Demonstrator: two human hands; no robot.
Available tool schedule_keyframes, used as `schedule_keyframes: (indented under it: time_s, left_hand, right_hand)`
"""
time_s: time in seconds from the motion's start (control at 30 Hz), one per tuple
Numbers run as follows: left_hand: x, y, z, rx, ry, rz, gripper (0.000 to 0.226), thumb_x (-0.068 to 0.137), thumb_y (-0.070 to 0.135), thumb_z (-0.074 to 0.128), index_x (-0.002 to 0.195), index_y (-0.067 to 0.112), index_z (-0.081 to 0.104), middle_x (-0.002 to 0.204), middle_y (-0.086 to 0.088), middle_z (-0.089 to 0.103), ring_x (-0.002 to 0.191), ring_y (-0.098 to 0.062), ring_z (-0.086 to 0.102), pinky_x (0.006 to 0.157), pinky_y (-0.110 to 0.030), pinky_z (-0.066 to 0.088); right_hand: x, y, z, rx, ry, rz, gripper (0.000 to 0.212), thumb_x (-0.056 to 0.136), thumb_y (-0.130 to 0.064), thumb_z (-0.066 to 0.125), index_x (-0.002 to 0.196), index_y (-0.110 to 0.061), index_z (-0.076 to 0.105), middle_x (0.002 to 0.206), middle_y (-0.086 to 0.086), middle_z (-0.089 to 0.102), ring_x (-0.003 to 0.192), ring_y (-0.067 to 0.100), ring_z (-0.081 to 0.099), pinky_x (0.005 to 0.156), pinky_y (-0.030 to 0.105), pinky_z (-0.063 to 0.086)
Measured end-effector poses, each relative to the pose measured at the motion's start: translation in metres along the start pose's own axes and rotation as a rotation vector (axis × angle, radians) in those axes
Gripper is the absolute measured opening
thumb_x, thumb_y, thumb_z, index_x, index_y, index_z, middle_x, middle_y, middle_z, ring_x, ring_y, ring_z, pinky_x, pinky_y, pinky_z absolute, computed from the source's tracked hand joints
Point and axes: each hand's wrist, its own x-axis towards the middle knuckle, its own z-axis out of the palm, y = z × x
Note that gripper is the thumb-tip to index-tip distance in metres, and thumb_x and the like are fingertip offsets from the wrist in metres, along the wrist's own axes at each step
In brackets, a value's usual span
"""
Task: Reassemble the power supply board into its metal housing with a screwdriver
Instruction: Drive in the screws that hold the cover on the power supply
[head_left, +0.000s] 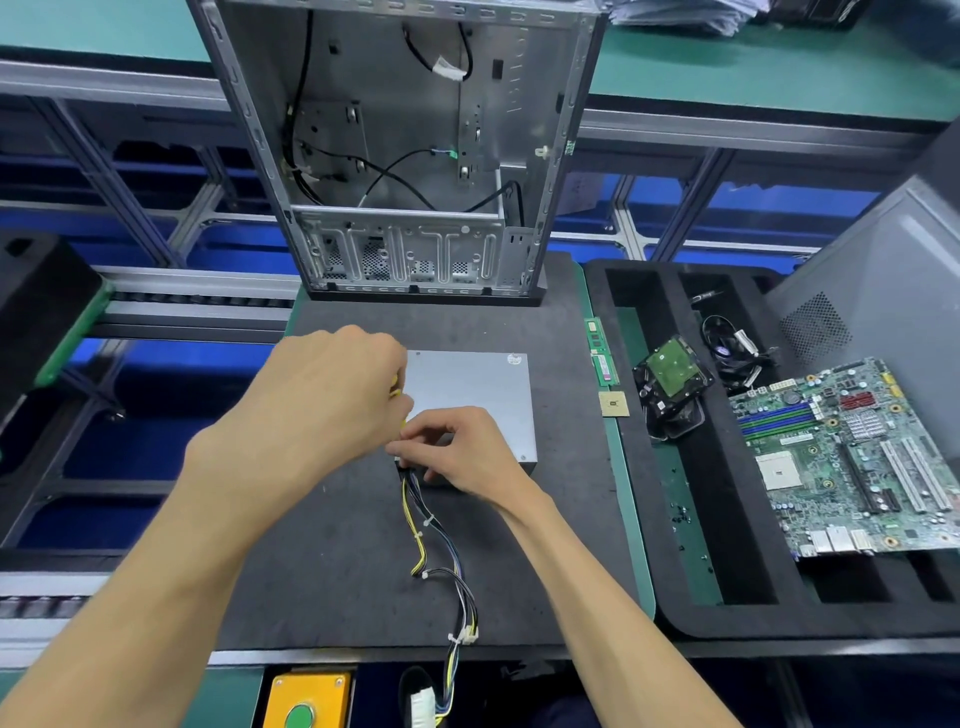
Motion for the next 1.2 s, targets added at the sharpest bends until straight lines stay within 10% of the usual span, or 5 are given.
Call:
schedule_keyframes:
  time_s: [0.17, 0.33, 0.53, 0.87, 1.2]
  left_hand:
    - [0.0, 0.004, 0.003, 0.031, 0.075, -0.074, 0.049, 0.091, 0.064, 0.047, 0.062, 0.026, 0.04, 0.062, 0.005, 0.037, 0.067, -0.026, 0.045, 0.05, -0.029, 0.019]
    - [-0.003, 0.0, 0.004, -0.095, 0.057, 0.034, 0.027, 0.095, 0.053, 0.047, 0.107, 0.031, 0.057, 0.101, 0.008, 0.064, 0.089, -0.025, 0.062, 0.064, -0.032, 0.036]
    - [-0.002, 0.002, 0.002, -0.015, 0.049, -0.059, 0.032, 0.095, 0.057, 0.045, 0.088, 0.034, 0.066, 0.074, 0.006, 0.047, 0.074, -0.023, 0.05, 0.057, -0.032, 0.028]
    - [-0.005, 0.003, -0.005, -0.129, -0.072, 0.066, 0.018, 0.094, 0.03, 0.053, 0.109, 0.039, 0.055, 0.107, 0.01, 0.056, 0.099, -0.017, 0.059, 0.068, -0.031, 0.038]
    - [-0.001, 0.002, -0.002, -0.025, -0.009, -0.033, 0.033, 0.091, 0.05, 0.054, 0.068, 0.028, 0.045, 0.069, 0.006, 0.048, 0.073, -0.025, 0.052, 0.053, -0.03, 0.028]
  right_hand:
    - [-0.001, 0.001, 0.001, -0.024, 0.001, 0.015, 0.004, 0.086, -0.027, 0.083, 0.086, -0.024, 0.081, 0.069, -0.005, 0.072, 0.064, 0.018, 0.064, 0.06, 0.026, 0.056]
    - [-0.001, -0.001, 0.0, -0.009, -0.007, -0.01, 0.013, 0.085, -0.028, 0.081, 0.078, -0.038, 0.077, 0.071, -0.003, 0.073, 0.064, 0.012, 0.065, 0.058, 0.024, 0.056]
    - [-0.002, -0.002, 0.0, -0.029, -0.024, -0.026, 0.006, 0.087, -0.028, 0.08, 0.085, -0.034, 0.08, 0.072, -0.006, 0.073, 0.064, 0.006, 0.062, 0.059, 0.022, 0.056]
    - [-0.002, -0.003, -0.001, -0.011, -0.011, -0.044, 0.021, 0.087, -0.024, 0.08, 0.074, -0.04, 0.075, 0.073, 0.009, 0.071, 0.058, 0.005, 0.061, 0.055, 0.02, 0.052]
    - [-0.001, -0.001, 0.001, -0.034, -0.015, -0.022, 0.007, 0.087, -0.029, 0.08, 0.081, -0.032, 0.08, 0.07, -0.002, 0.072, 0.064, 0.007, 0.062, 0.059, 0.023, 0.055]
